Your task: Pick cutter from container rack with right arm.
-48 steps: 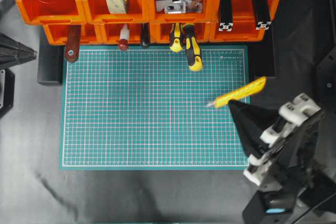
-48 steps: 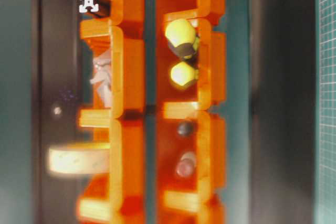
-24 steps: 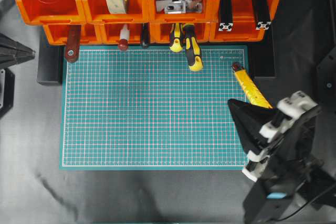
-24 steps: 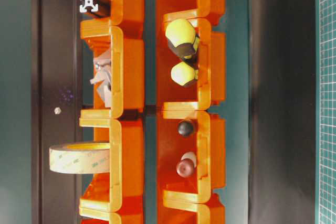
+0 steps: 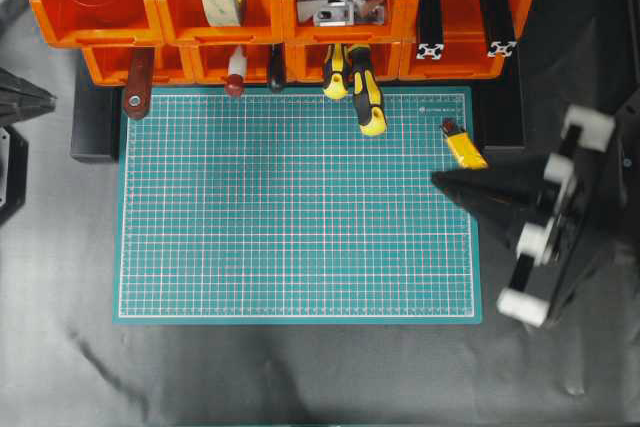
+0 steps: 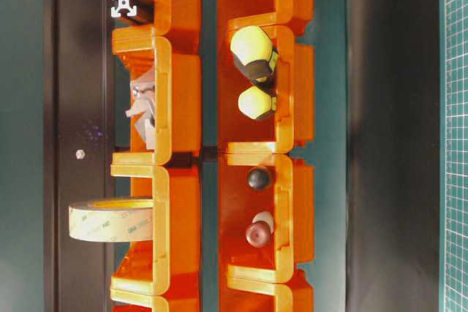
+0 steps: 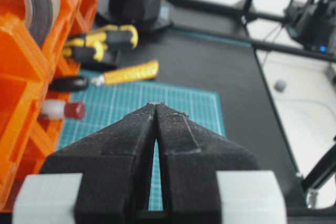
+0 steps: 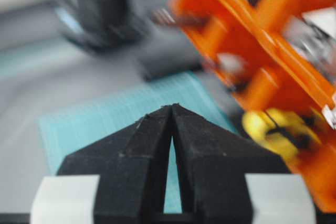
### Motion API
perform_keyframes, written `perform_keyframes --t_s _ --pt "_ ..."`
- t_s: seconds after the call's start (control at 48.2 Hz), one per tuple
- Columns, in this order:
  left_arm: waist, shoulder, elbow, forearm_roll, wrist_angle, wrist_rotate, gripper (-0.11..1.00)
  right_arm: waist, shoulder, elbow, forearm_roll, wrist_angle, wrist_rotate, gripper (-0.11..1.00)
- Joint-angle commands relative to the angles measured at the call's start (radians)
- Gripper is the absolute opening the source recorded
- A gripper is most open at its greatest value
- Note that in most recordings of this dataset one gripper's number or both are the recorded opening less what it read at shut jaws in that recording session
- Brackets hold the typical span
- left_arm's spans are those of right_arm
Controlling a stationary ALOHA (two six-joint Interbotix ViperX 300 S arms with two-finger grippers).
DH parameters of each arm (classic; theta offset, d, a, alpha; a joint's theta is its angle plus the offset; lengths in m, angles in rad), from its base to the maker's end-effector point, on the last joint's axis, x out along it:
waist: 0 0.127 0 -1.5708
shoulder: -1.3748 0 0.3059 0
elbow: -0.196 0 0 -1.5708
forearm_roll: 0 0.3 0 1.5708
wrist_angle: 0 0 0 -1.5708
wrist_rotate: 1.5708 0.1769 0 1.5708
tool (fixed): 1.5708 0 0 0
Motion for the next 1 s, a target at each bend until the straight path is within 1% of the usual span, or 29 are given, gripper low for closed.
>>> perform_keyframes --t_s 0.0,0.041,0.083,0.124,0.145,0.29,0.373,0.435,0.518,0.684,0.808,0.974 --pt "0.002 0.0 -0.034 0.003 -0.005 -0.002 0.01 -0.074 -0.069 0.012 -0.14 -0.241 0.072 -0.01" --pt "0.002 -0.002 -0.037 0.002 -0.005 -0.003 0.01 -0.112 -0.086 0.008 -0.179 -0.334 0.084 -0.01" --pt "0.002 -0.002 -0.038 0.003 -0.006 -0.002 0.01 -0.152 -0.1 -0.003 -0.196 -0.428 0.081 -0.01" --pt "0.003 0.0 -0.04 0.002 -0.005 -0.002 0.01 -0.201 -0.11 -0.014 -0.199 -0.522 0.077 -0.01" --pt "0.003 0.0 -0.04 0.002 -0.005 -0.002 0.01 -0.241 -0.12 -0.02 -0.199 -0.591 0.071 -0.01" --pt "0.011 0.008 -0.046 0.002 -0.008 -0.003 0.01 -0.4 -0.144 -0.035 -0.199 -0.91 0.034 -0.01" --pt "0.011 0.011 -0.06 0.003 -0.009 -0.003 0.01 -0.46 -0.152 -0.028 -0.198 -1.049 0.028 -0.01" --pt "0.011 0.011 -0.067 0.003 -0.005 -0.002 0.01 -0.488 -0.16 -0.011 -0.198 -1.104 0.026 -0.01" --pt "0.014 0.011 -0.072 0.003 -0.003 -0.002 0.01 -0.502 -0.179 0.02 -0.198 -1.103 0.026 -0.01" --pt "0.009 0.015 -0.072 0.003 -0.003 -0.003 0.01 -0.499 -0.256 0.095 -0.198 -1.015 0.017 -0.01" --pt "0.003 0.026 -0.074 0.003 -0.003 -0.005 0.01 -0.442 -0.318 0.14 -0.198 -0.959 0.012 -0.01" --pt "0.005 0.029 -0.074 0.003 -0.008 -0.003 0.01 -0.362 -0.448 0.238 -0.17 -0.811 0.014 -0.01"
